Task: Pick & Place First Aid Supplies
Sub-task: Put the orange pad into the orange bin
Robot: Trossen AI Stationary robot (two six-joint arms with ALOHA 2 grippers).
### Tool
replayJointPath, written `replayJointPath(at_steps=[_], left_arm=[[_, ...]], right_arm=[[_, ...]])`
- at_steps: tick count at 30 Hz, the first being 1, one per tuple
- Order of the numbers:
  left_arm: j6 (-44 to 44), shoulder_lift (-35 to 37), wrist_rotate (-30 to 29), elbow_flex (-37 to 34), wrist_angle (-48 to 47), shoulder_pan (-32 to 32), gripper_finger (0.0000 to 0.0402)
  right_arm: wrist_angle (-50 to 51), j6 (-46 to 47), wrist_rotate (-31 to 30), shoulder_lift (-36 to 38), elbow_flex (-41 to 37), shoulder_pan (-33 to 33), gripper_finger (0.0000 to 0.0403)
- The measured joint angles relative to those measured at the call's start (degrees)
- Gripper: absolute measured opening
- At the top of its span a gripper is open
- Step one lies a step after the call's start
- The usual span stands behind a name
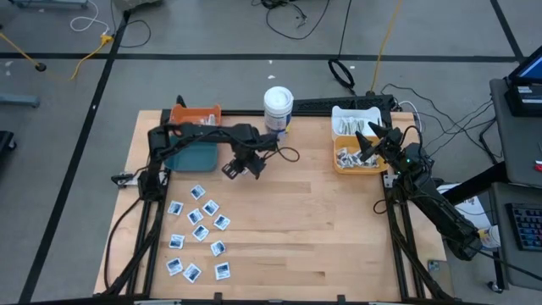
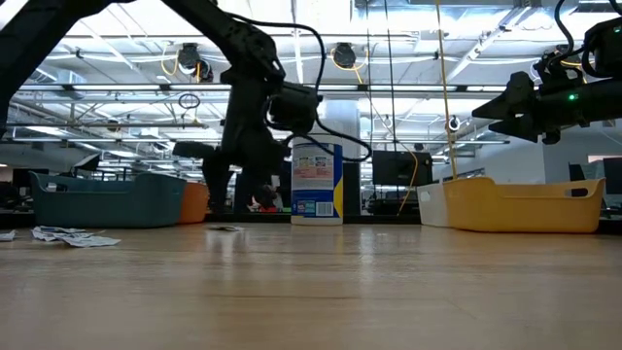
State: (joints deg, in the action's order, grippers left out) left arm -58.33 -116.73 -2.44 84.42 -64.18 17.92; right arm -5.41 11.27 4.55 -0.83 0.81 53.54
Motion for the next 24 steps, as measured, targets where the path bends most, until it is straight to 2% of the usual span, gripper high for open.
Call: replayJointPath(at_steps=[7, 14, 17, 24], left_arm=[[0.5, 0.0, 0.5, -3.9, 6.0, -1.7, 0.0157], [0.3, -0.2, 1.4, -4.5, 8.0, -1.9, 0.0153], [0.8, -0.7, 2.1, -4.4, 8.4, -1.9, 0.0129], [5.1, -0.8, 3.8, -4.4, 11.4, -2.0, 0.0038]], right_arm=[[0.0, 0.0, 0.0, 0.0, 0.0, 0.0, 0.0337], [0.0, 0.0, 0.0, 0.0, 0.0, 0.0, 0.0337], [0.0, 0.0, 0.0, 0.0, 0.0, 0.0, 0.0337], [0.0, 0.0, 0.0, 0.0, 0.0, 0.0, 0.0337]])
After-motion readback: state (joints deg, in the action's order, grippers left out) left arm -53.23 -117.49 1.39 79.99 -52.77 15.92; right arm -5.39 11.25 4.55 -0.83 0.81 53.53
